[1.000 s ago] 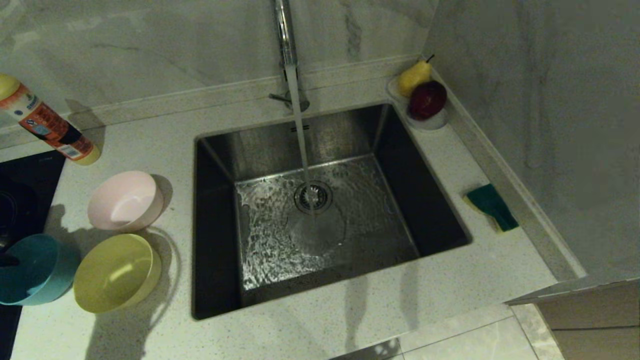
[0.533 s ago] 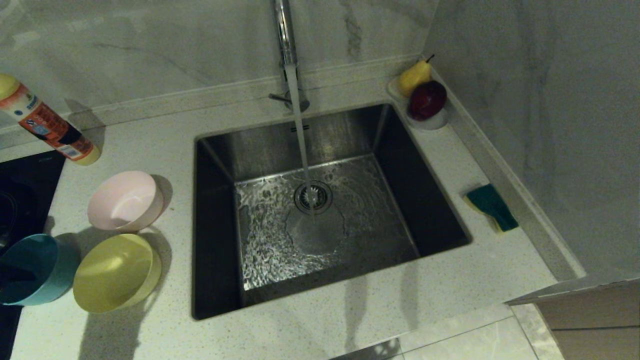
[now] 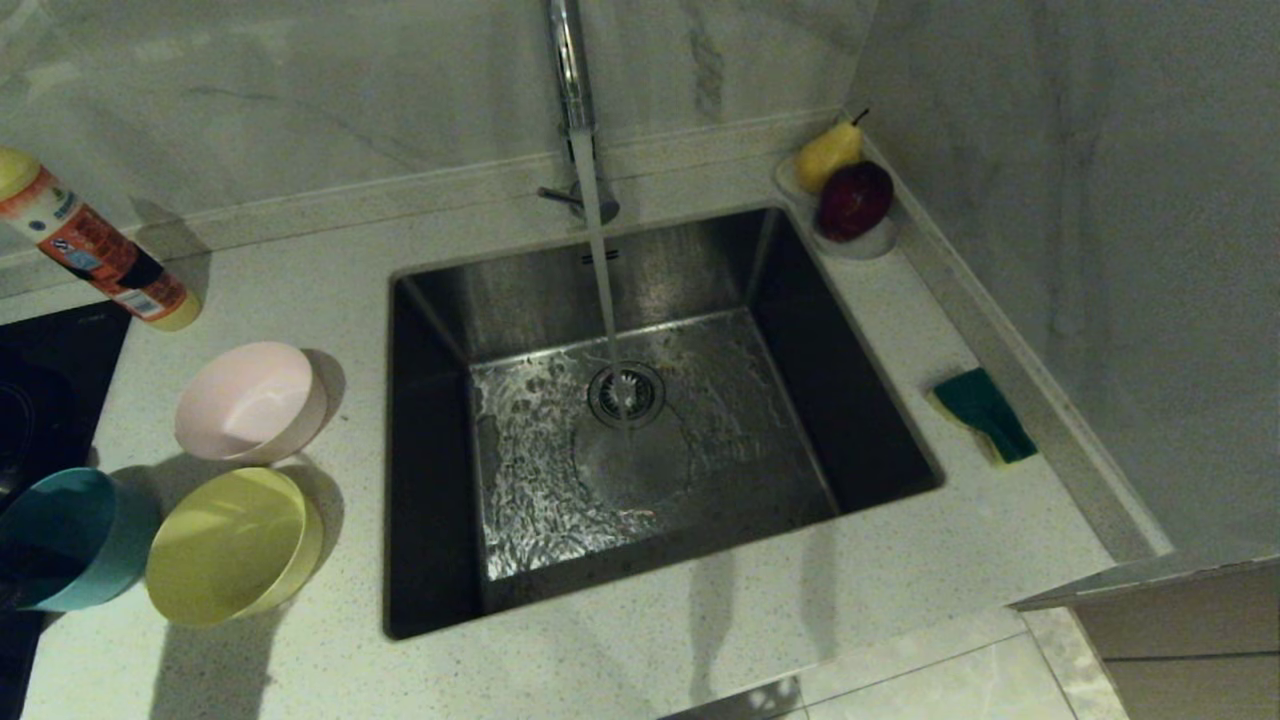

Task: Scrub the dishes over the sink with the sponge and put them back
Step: Pick up a bowl and the sponge

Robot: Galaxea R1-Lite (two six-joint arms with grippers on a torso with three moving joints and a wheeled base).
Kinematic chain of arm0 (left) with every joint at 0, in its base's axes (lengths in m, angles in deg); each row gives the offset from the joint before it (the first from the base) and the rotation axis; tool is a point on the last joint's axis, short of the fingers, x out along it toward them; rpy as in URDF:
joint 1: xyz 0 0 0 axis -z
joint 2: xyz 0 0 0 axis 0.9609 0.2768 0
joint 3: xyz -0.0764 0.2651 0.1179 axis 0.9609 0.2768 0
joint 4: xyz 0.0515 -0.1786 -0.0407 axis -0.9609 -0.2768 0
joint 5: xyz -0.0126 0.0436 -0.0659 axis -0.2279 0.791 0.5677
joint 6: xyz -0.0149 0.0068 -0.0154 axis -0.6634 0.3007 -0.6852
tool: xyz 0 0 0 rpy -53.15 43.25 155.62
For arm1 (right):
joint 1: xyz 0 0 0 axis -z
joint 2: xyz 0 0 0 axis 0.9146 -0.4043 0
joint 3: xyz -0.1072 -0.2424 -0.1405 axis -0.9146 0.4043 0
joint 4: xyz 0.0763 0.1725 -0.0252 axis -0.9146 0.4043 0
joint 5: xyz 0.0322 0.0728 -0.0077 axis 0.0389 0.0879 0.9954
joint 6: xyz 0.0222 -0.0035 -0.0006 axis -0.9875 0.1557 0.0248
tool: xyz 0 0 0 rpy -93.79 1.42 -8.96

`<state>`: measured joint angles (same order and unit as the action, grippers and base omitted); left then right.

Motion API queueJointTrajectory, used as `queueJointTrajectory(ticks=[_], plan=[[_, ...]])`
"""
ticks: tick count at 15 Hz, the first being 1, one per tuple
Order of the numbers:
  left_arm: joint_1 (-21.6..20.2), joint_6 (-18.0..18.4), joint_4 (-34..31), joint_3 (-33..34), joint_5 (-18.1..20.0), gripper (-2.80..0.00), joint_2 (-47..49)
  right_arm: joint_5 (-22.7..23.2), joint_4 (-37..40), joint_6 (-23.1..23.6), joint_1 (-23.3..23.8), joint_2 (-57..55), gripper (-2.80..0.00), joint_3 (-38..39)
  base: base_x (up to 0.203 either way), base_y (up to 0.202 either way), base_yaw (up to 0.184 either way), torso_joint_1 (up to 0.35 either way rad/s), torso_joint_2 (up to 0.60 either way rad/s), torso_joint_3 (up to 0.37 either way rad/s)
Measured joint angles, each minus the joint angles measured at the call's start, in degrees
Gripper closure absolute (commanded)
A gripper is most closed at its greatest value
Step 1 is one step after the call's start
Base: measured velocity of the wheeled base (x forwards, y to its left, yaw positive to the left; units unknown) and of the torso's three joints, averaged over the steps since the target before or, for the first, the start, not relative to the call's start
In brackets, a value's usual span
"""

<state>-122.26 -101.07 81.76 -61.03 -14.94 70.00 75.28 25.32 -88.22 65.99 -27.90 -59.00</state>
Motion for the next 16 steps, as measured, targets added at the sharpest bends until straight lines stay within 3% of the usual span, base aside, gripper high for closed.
queueJointTrajectory(ticks=[1, 2, 16], plan=[[0.0, 0.0, 0.36, 0.0, -0.01, -2.8, 0.17, 0.01, 0.0, 0.02, 0.0, 0.0, 0.0, 0.0, 0.0, 0.0, 0.0, 0.0, 0.0, 0.0], [0.0, 0.0, 0.83, 0.0, -0.04, 0.0, 0.28, 0.01, -0.02, 0.02, 0.0, 0.0, 0.0, 0.0, 0.0, 0.0, 0.0, 0.0, 0.0, 0.0], [-0.67, -0.12, 6.21, -0.52, -0.61, 0.0, 1.76, -0.01, -0.02, -0.02, 0.0, 0.0, 0.0, 0.0, 0.0, 0.0, 0.0, 0.0, 0.0, 0.0]])
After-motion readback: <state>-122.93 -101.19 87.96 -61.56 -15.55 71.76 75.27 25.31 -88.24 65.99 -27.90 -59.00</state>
